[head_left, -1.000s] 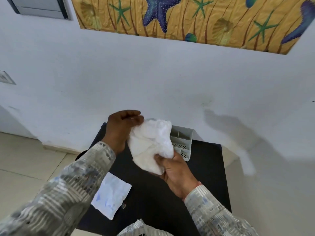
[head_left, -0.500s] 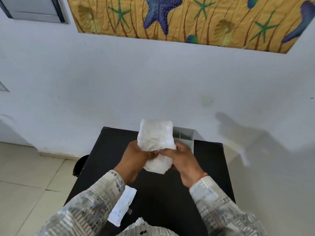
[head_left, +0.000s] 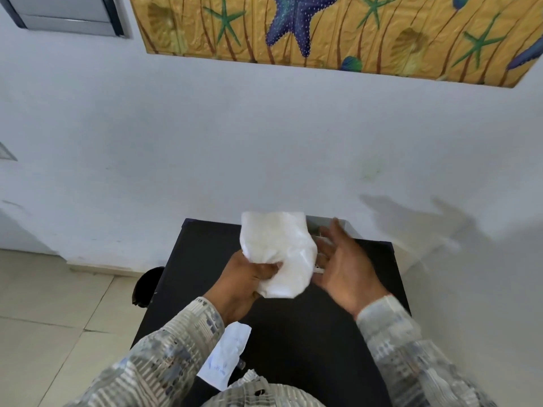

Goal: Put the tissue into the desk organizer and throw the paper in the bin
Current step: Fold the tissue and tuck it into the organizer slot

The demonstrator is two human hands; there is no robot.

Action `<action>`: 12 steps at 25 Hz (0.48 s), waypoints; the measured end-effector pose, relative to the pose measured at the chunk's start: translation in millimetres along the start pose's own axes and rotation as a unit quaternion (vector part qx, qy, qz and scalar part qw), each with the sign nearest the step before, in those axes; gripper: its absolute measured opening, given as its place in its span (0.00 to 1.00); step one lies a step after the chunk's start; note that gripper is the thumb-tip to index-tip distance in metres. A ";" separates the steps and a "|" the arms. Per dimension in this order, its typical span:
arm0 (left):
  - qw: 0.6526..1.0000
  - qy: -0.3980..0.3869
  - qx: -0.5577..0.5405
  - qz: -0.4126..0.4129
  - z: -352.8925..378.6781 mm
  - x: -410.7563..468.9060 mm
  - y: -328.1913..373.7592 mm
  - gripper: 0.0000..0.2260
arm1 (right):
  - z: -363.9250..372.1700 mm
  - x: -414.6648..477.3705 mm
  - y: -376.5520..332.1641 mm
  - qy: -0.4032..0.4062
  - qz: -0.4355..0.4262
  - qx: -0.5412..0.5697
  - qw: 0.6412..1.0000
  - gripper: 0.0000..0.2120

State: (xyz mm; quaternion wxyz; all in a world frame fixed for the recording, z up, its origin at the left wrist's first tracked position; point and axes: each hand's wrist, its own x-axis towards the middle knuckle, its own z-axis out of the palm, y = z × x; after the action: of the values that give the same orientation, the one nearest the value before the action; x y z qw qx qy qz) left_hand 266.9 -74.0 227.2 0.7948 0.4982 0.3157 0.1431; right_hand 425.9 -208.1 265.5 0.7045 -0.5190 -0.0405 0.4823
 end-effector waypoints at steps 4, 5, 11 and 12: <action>1.000 0.007 -0.005 0.028 -1.6 -1.1 0.4 0.13 | 20.3 -14.2 56.4 -0.038 0.045 -0.023 0.998 0.17; 0.999 0.024 0.024 0.033 -2.1 -2.1 0.9 0.11 | 30.1 -10.5 63.0 -0.001 0.026 -0.031 0.999 0.14; 0.970 0.163 0.163 0.077 -47.1 38.3 39.2 0.03 | 49.5 -5.1 86.6 0.091 -0.059 -0.100 0.989 0.13; 0.967 0.185 0.151 0.086 -53.5 46.3 48.4 0.04 | 50.0 -8.6 90.1 0.087 -0.062 -0.106 0.989 0.14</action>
State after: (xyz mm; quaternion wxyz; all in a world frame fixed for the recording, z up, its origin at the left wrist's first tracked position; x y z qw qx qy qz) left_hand 271.7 11.0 237.0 0.6228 0.6023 0.4314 0.2514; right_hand 336.0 -180.1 222.8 0.6750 -0.6272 -0.0614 0.3837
